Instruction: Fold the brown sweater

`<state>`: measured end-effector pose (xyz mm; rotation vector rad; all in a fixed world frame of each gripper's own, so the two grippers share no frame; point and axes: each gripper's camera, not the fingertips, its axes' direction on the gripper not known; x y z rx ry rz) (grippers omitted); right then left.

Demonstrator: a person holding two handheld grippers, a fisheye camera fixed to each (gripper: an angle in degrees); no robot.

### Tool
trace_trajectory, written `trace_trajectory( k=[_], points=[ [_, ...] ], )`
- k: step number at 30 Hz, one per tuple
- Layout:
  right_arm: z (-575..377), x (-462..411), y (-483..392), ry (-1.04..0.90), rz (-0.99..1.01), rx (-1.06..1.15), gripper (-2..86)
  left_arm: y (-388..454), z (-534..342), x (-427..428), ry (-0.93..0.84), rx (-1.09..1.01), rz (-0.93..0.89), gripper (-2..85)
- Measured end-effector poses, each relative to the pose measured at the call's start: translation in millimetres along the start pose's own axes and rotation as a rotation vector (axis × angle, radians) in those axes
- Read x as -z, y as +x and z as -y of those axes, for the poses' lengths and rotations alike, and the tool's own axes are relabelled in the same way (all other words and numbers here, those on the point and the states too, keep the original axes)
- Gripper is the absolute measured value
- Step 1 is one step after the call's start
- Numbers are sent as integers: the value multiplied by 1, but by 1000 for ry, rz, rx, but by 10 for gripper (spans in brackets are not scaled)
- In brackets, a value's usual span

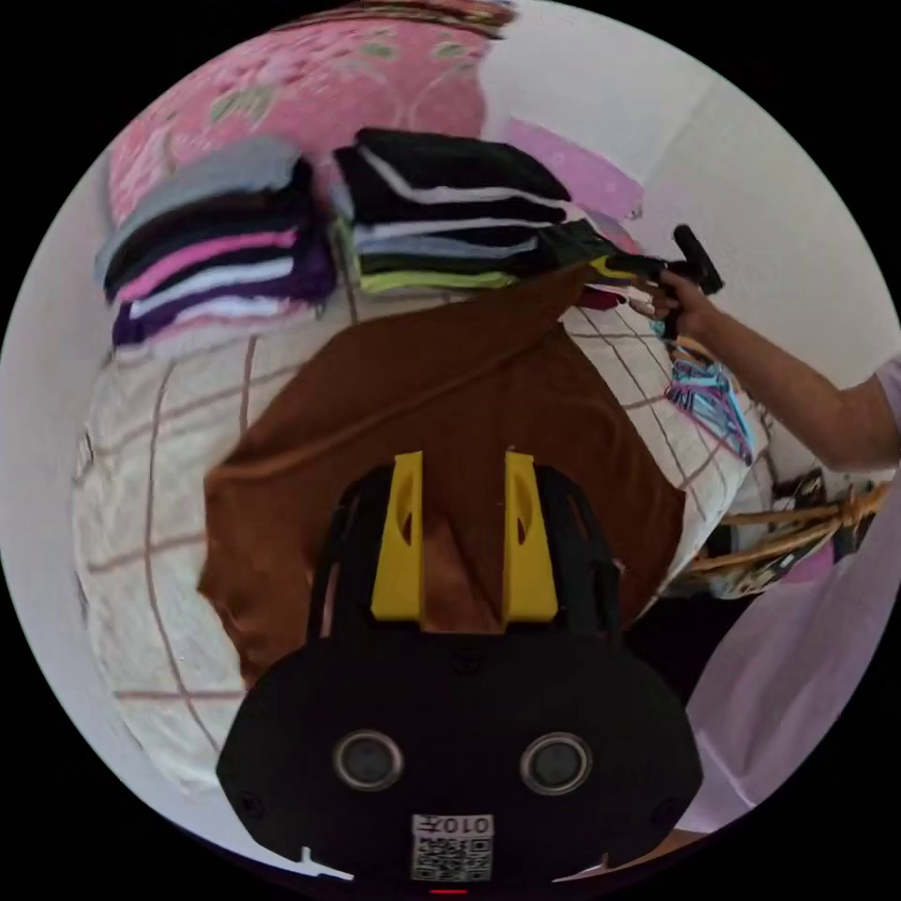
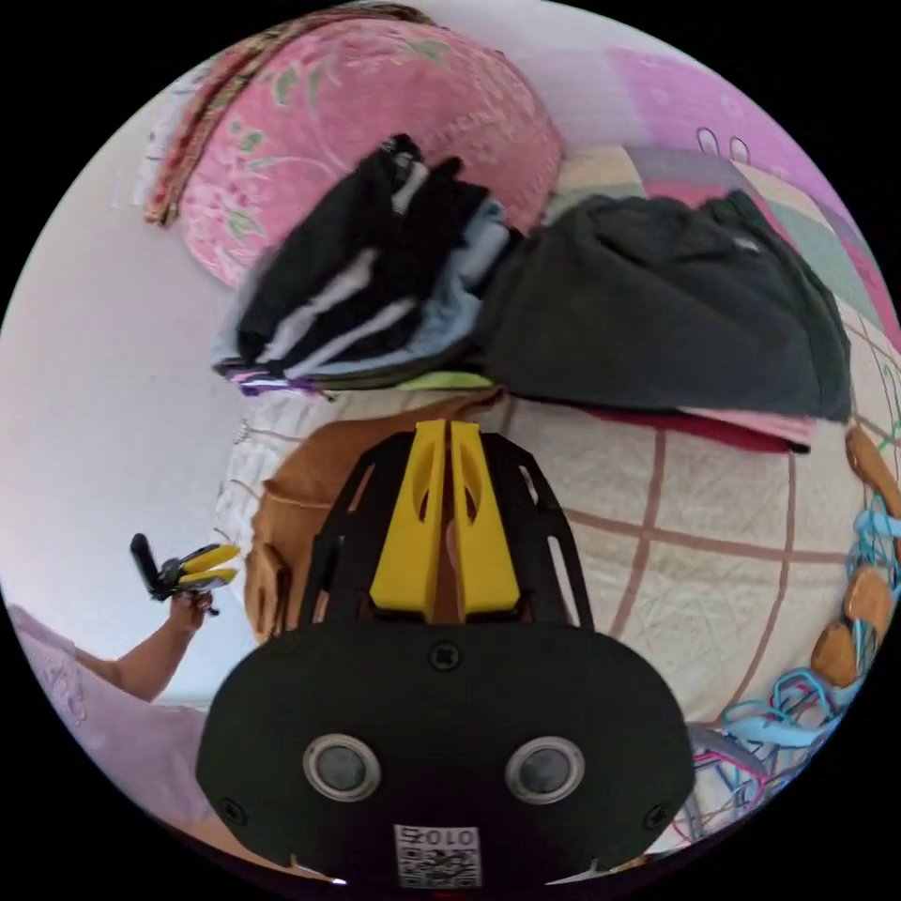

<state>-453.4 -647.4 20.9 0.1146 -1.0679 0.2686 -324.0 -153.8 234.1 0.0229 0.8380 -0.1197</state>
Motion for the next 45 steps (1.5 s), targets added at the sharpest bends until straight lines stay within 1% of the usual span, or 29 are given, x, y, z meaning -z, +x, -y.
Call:
trace_trajectory(
  k=[2, 3, 5, 8, 10, 11, 13, 15, 16, 17, 19, 21, 23, 25, 28, 32, 34, 37, 42, 43, 45],
  points=[
    [-6, 28, -52, 44, 111, 89, 33, 58, 44, -2, 71, -194, 105, 130],
    [-9, 33, -66, 50, 138, 109, 33, 73, 54, -2, 96, -237, 130, 131],
    [-24, 49, -123, 67, 203, 193, 33, 129, 88, -5, 174, -372, 206, 131],
    [-42, 61, -185, 57, 219, 290, 34, 183, 117, -18, 231, -445, 276, 123],
    [-51, 65, -214, 47, 230, 336, 34, 203, 130, -26, 241, -436, 317, 110],
    [-57, 68, -230, 36, 229, 370, 34, 211, 138, -29, 245, -420, 336, 97],
    [-65, 72, -249, 29, 228, 411, 35, 218, 150, -26, 268, -419, 318, 61],
    [-71, 76, -261, 15, 247, 449, 36, 221, 163, -20, 276, -452, 317, 25],
    [-76, 82, -266, 34, 250, 464, 37, 221, 174, -16, 265, -513, 294, 15],
    [-80, 88, -266, 61, 258, 462, 38, 217, 188, -11, 226, -597, 219, 7],
    [-86, 97, -260, 99, 284, 430, 39, 208, 213, 2, 178, -681, 130, 2],
    [-92, 104, -249, 126, 318, 366, 36, 194, 242, 20, 145, -710, 81, -1],
    [-101, 108, -242, 129, 351, 312, 31, 176, 282, 51, 120, -743, -19, -2],
    [-110, 110, -246, 123, 335, 301, 29, 165, 307, 73, 81, -795, -99, -2],
    [-123, 114, -259, 98, 299, 313, 27, 151, 335, 100, -3, -859, -94, -2],
    [-136, 109, -282, 50, 314, 332, 32, 136, 360, 121, -146, -898, -175, -1],
    [-142, 103, -298, 42, 307, 359, 39, 137, 369, 130, -159, -915, -186, -1],
    [-150, 84, -331, 20, 322, 436, 47, 150, 383, 141, -135, -970, -254, 0],
    [-161, 28, -388, -127, 225, 532, 57, 169, 406, 145, -207, -1058, -264, 0],
    [-165, 20, -402, -123, 183, 554, 66, 169, 410, 143, -230, -1057, -271, 0],
    [-165, 24, -421, -43, 142, 592, 87, 168, 412, 138, -263, -1065, -285, 0]
  ],
)
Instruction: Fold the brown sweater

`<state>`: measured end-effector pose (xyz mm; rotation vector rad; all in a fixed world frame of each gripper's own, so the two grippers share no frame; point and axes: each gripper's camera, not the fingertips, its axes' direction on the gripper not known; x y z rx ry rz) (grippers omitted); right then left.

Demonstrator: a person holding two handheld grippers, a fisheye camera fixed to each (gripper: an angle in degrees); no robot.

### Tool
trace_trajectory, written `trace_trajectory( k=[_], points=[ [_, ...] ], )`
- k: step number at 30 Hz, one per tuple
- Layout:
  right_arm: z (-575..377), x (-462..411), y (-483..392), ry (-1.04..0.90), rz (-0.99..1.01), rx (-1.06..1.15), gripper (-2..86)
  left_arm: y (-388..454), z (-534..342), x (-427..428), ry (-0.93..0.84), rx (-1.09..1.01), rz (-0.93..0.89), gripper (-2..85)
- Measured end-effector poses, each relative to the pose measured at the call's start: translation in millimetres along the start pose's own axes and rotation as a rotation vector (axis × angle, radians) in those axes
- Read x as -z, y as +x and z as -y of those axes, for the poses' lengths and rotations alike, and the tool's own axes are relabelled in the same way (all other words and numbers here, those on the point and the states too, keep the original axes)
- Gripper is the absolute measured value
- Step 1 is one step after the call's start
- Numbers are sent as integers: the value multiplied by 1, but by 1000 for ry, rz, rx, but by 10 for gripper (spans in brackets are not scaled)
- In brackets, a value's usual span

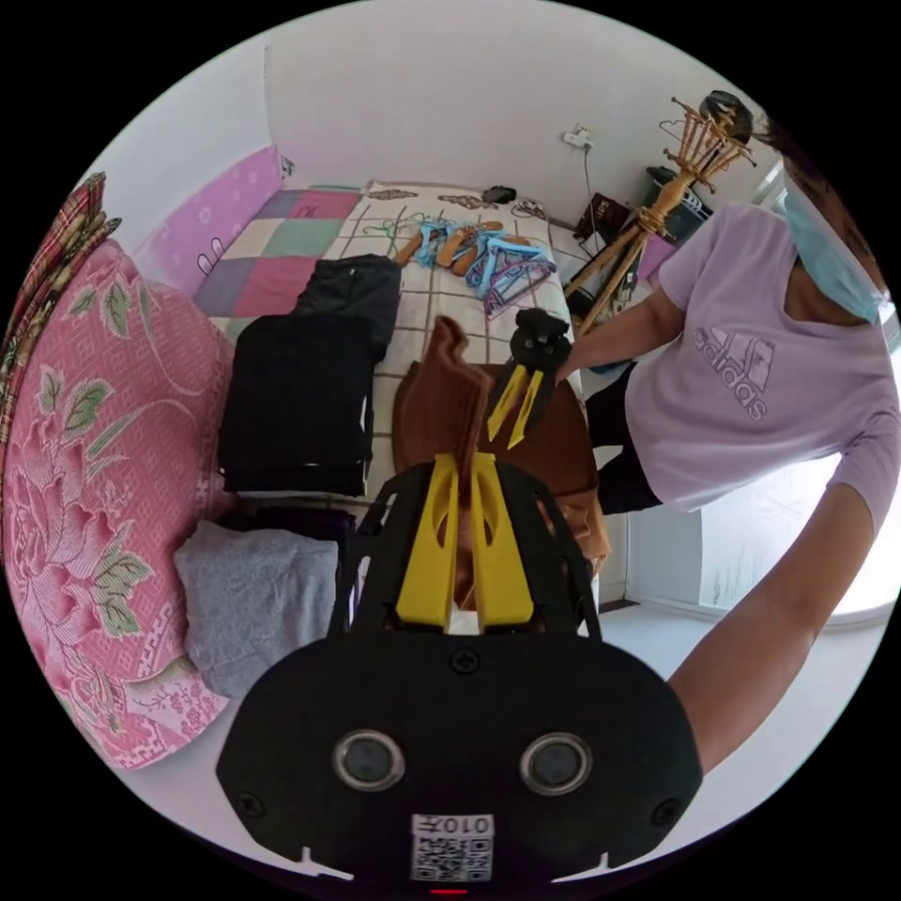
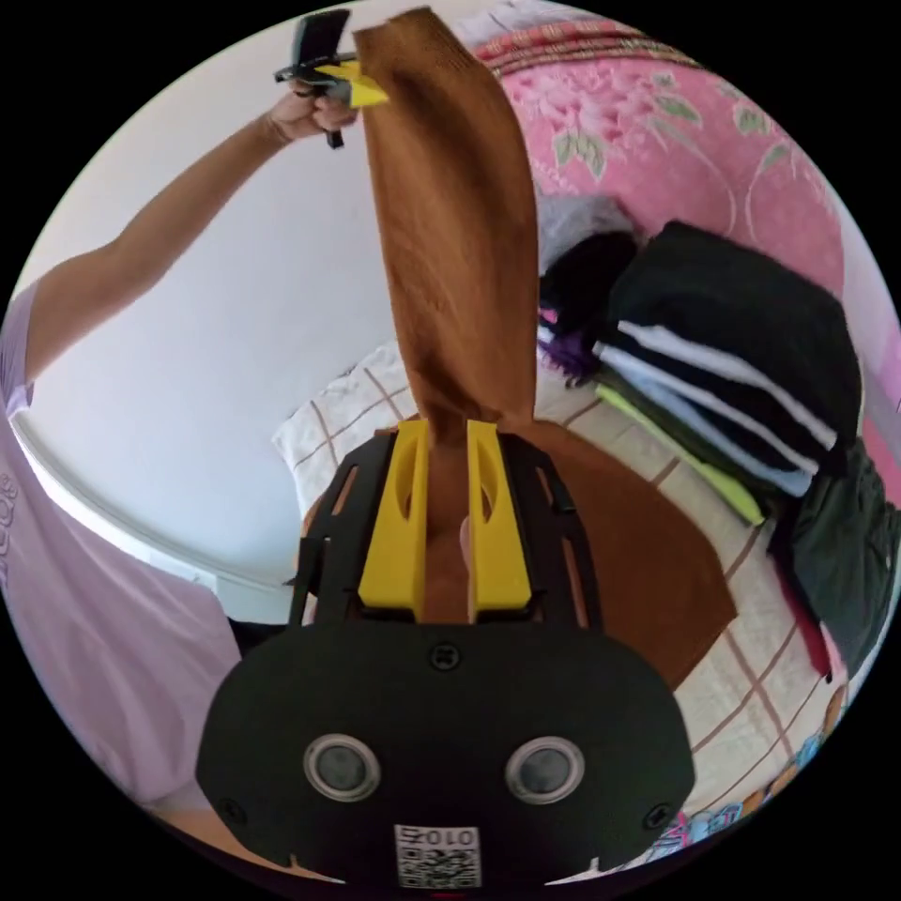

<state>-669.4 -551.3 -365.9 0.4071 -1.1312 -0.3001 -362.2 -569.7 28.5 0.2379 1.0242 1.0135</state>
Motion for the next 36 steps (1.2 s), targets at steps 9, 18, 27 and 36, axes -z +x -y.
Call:
trace_trajectory(
  k=[9, 18, 27, 36],
  points=[
    [93, 67, -10, 210, -17, 312, 165, -1, -18, -12, -4, -105, -10, 2],
    [124, 41, -37, 219, 134, 391, 41, -36, -67, 15, 77, -59, 19, 23],
    [154, 25, -36, 272, 131, 247, 35, -9, -264, -14, 326, 514, 117, 37],
    [207, -6, -25, 295, 208, 147, 36, 64, -346, -154, 102, 996, 610, 58]
  ],
)
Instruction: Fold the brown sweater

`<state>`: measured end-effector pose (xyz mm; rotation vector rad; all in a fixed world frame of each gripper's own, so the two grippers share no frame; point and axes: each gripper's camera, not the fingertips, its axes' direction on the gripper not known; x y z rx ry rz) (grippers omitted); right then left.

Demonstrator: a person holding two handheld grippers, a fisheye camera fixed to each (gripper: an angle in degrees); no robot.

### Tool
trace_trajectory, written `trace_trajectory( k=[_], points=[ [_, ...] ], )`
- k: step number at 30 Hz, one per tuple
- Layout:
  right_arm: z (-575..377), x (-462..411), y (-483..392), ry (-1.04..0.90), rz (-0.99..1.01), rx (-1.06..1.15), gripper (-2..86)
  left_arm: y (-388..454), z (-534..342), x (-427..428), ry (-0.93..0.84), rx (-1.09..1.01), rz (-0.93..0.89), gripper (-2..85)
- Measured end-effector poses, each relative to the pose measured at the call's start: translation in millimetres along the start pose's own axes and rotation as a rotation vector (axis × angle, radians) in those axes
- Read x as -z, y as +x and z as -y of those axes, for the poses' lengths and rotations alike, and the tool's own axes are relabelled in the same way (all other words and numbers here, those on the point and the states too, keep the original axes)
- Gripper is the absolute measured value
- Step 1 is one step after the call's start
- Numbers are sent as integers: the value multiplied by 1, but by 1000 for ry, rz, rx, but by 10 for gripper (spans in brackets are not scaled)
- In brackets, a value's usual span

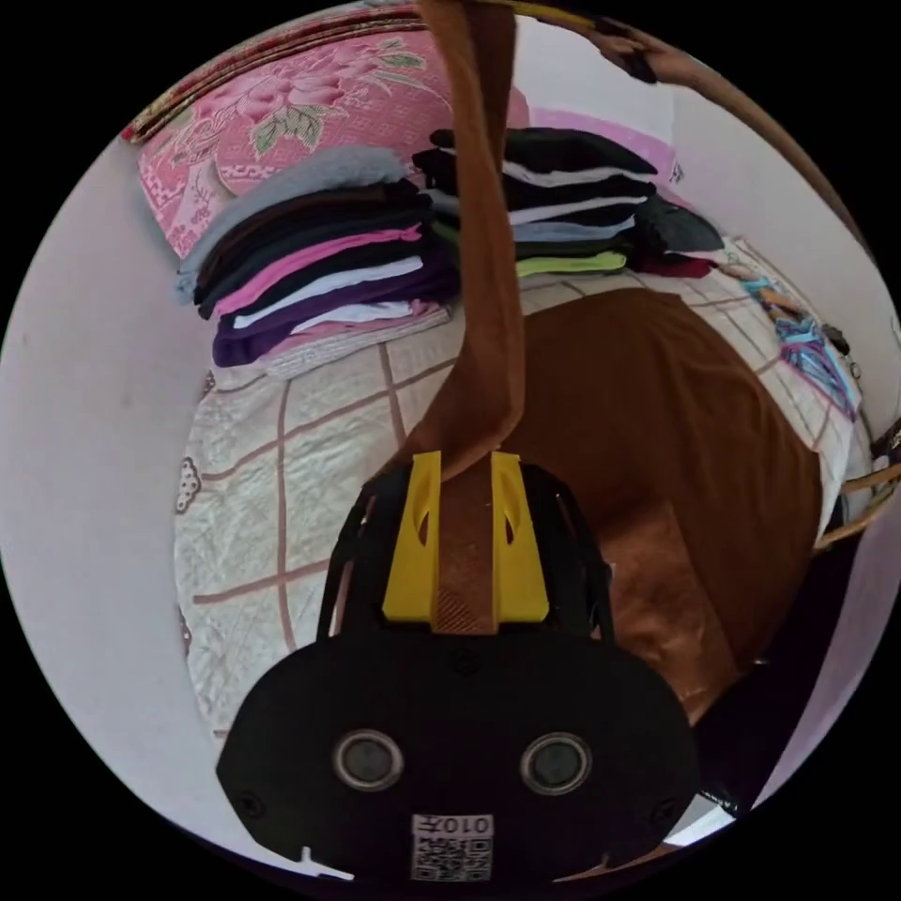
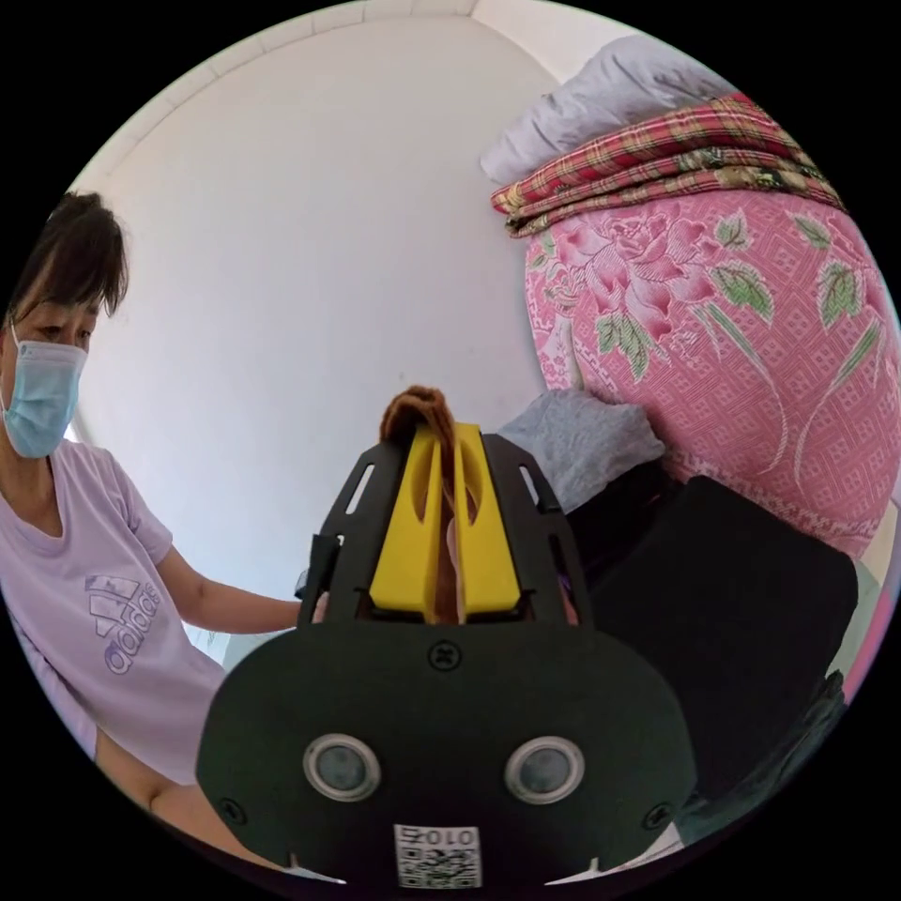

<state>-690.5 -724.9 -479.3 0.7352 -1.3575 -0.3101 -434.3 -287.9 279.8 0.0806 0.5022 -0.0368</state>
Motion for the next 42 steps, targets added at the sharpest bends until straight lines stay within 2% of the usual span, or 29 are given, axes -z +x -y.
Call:
trace_trajectory(
  k=[4, 10, 14, 18, 21, 23, 26, 29, 31, 33, 35, 36, 38, 42],
  points=[
    [8, -22, 4, -44, 6, 11, 35, -9, 15, -21, -40, -135, 84, 65],
    [15, -40, 17, -70, -15, 17, 35, -38, 15, -41, -106, -367, 118, 42],
    [10, -52, 27, -88, -40, 4, 35, -100, 16, -41, -119, -338, 101, 8],
    [-1, -55, 33, -93, -71, -7, 35, -199, 32, -32, -81, -213, -15, 1],
    [-16, -53, 33, -84, -93, -26, 36, -292, 52, -25, -64, -123, -171, -1],
    [-35, -52, 31, -83, -99, -59, 36, -345, 64, -28, -99, -118, -254, -1],
    [-62, -58, 21, -69, -36, -115, 36, -383, 63, -47, -199, -84, -272, -1],
    [-88, -81, 6, -146, -95, -123, 36, -412, 46, -68, -265, -6, -405, 0],
    [-100, -96, 2, -210, -186, -100, 36, -423, 34, -66, -261, 38, -383, 0],
    [-107, -106, 6, -237, -192, -112, 36, -439, 21, -52, -223, 127, -331, -1],
    [-111, -118, 17, -220, -138, -152, 37, -458, -1, -13, -93, 271, -324, -1],
    [-111, -121, 20, -216, -131, -162, 37, -460, -8, -2, -50, 304, -359, -1],
    [-108, -135, 30, -210, -147, -206, 36, -461, -35, 25, -15, 384, -550, -1],
    [-101, -154, 39, -183, -147, -234, 36, -454, -101, 55, 25, 618, -659, 0]
  ],
)
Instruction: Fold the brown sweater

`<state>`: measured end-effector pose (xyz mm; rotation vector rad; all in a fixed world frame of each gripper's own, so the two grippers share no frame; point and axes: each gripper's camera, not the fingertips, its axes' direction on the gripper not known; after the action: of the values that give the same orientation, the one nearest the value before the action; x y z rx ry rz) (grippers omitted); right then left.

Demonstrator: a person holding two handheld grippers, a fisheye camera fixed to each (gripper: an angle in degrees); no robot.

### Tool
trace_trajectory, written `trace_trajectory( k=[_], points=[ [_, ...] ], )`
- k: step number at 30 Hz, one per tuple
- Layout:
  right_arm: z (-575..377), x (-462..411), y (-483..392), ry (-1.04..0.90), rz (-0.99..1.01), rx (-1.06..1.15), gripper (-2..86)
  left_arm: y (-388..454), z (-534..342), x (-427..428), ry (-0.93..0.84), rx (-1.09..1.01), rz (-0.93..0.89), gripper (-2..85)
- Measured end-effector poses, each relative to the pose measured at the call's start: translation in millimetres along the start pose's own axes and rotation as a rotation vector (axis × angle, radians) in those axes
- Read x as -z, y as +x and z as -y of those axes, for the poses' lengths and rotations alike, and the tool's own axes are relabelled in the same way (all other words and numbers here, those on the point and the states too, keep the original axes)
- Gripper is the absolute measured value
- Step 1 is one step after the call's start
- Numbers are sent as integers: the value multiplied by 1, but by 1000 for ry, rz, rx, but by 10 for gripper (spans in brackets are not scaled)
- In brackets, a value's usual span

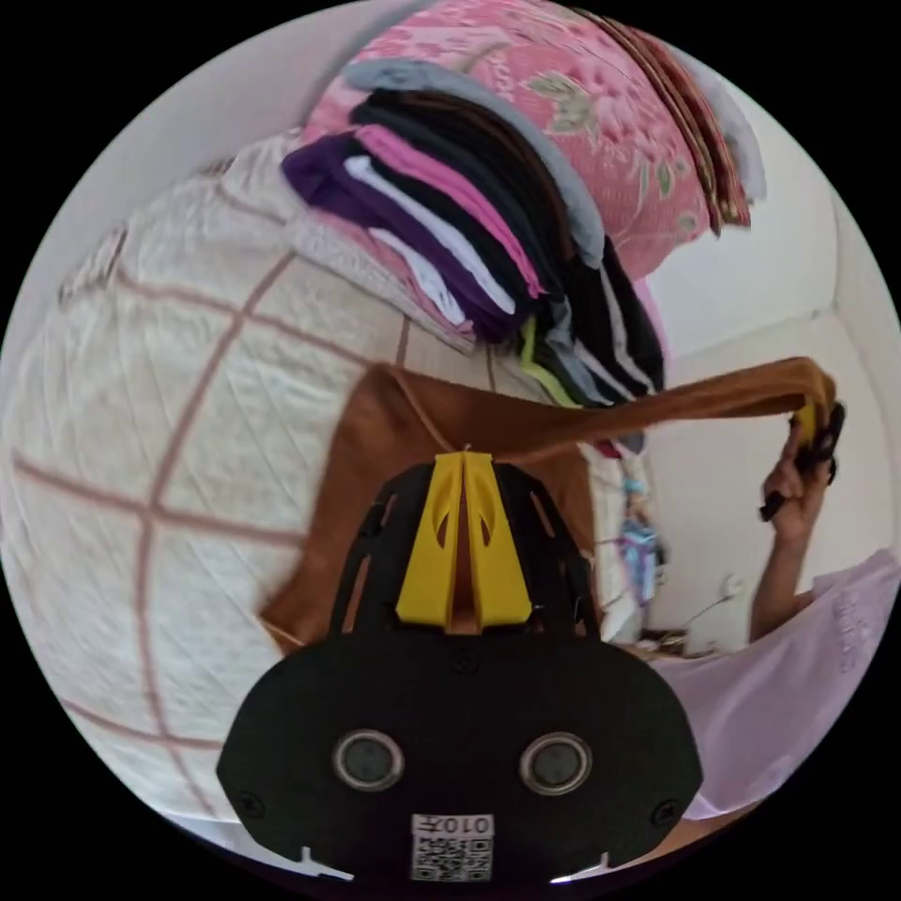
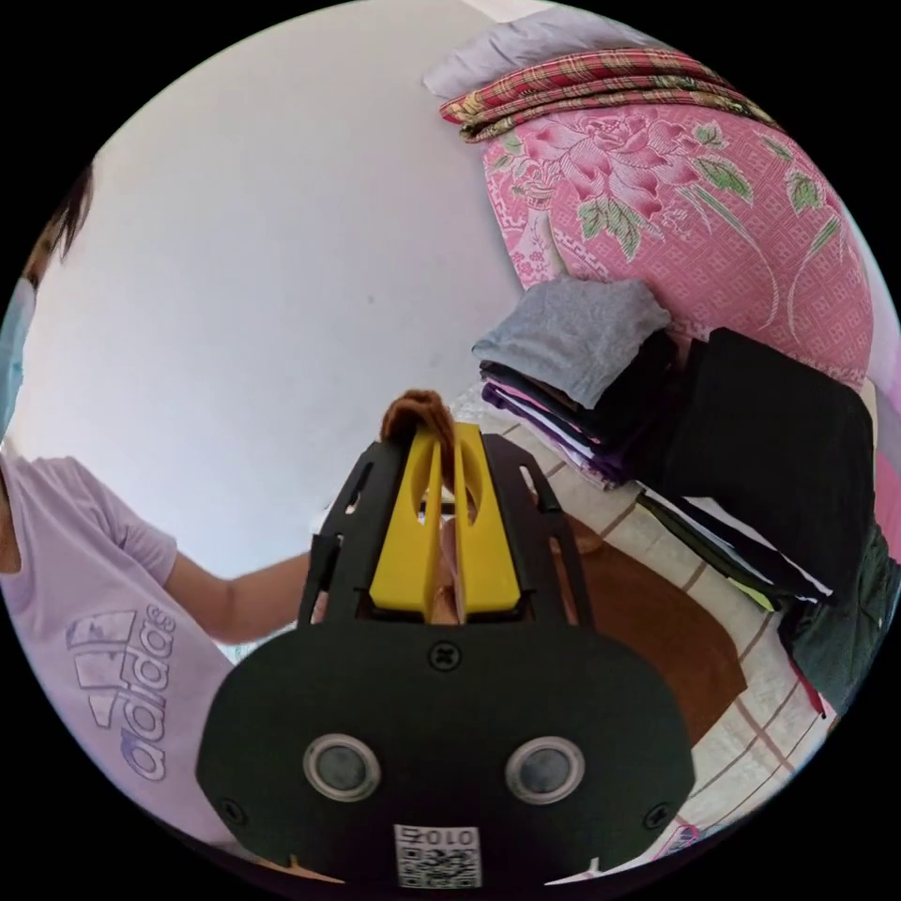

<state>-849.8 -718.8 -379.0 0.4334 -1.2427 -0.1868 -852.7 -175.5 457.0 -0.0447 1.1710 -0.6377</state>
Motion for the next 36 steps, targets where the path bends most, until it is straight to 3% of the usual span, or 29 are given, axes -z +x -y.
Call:
trace_trajectory(
  k=[2, 4, 9, 11, 17, 22, 25, 27, 31, 36],
  points=[
    [3, -10, -2, 13, -25, 9, 36, -16, -38, 2, -4, 127, -207, 0],
    [1, -14, -4, 39, -44, -8, 37, -17, -55, -2, -43, 139, -240, 0],
    [-41, -28, -23, 34, -31, 28, 37, 8, -51, 12, -68, -8, -202, -1],
    [-82, -54, -27, -57, -34, 32, 36, 17, -45, 18, -89, -90, -186, -1],
    [-165, -133, 5, -322, -62, -2, 35, -16, -57, 30, -172, -76, 23, 0],
    [-187, -136, 31, -310, -39, -57, 36, 2, -83, 83, -7, -224, 30, -1],
    [-192, -131, 37, -235, 56, -44, 37, 11, -105, 95, -61, -265, 42, -1],
    [-197, -139, 42, -227, 28, -23, 36, 9, -127, 103, -68, -233, 79, -1],
    [-211, -157, 86, -208, 73, -158, 37, -15, -196, 125, -66, 24, 216, -1],
    [-219, -169, 120, -226, 89, -177, 37, -36, -262, 120, -178, 174, 58, -1]
  ],
)
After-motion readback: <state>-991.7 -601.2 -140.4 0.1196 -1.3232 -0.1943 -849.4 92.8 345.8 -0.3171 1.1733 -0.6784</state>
